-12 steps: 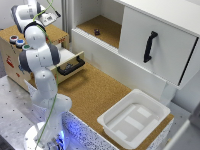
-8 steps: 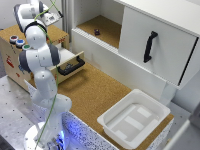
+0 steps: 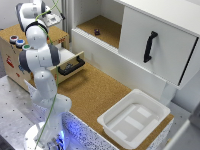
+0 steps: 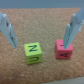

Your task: Push the green button to turn on the green light

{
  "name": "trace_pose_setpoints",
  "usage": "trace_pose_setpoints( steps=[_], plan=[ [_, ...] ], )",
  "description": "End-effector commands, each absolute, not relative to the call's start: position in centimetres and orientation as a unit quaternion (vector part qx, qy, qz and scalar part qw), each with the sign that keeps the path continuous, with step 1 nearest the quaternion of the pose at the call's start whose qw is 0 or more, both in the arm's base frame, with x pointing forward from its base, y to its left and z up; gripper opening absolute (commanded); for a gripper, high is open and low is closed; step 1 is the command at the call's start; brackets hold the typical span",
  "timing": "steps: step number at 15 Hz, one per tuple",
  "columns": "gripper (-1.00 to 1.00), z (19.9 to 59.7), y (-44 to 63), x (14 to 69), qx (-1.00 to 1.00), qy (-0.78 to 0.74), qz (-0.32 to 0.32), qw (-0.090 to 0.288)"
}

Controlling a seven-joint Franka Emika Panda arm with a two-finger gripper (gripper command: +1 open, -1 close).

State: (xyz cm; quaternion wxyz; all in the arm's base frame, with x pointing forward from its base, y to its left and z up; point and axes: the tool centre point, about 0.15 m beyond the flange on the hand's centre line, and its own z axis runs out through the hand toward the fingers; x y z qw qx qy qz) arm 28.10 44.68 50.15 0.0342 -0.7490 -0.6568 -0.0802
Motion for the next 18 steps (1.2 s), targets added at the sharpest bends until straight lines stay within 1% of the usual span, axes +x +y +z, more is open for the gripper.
trace_pose_setpoints(
  steps=[1,3,4,6,8,10,11,12,14,15,16,18],
  plan=[
    [1.0,50.5,45.2,23.5,-0.727,-0.686,-0.028,0.015],
    [1.0,50.0,44.5,21.5,-0.732,-0.68,-0.016,-0.022],
    [1.0,49.8,44.2,20.5,-0.735,-0.677,-0.014,-0.035],
    [1.0,49.5,44.2,18.5,-0.746,-0.665,-0.012,-0.043],
    [1.0,49.3,44.4,16.1,-0.744,-0.667,-0.012,-0.044],
    [1.0,49.4,44.1,15.0,-0.735,-0.677,-0.026,-0.041],
    [-1.0,49.4,43.7,14.5,-0.725,-0.687,-0.04,-0.041],
    [-1.0,49.3,43.1,14.5,-0.715,-0.697,-0.05,-0.029],
    [-1.0,49.0,42.4,14.9,-0.696,-0.716,-0.061,0.014],
    [-1.0,48.4,42.3,14.8,-0.688,-0.723,-0.065,0.017],
    [-1.0,47.9,42.1,14.2,-0.673,-0.736,-0.066,0.033],
    [-1.0,46.9,42.0,13.5,-0.651,-0.755,-0.061,0.047]
  ],
)
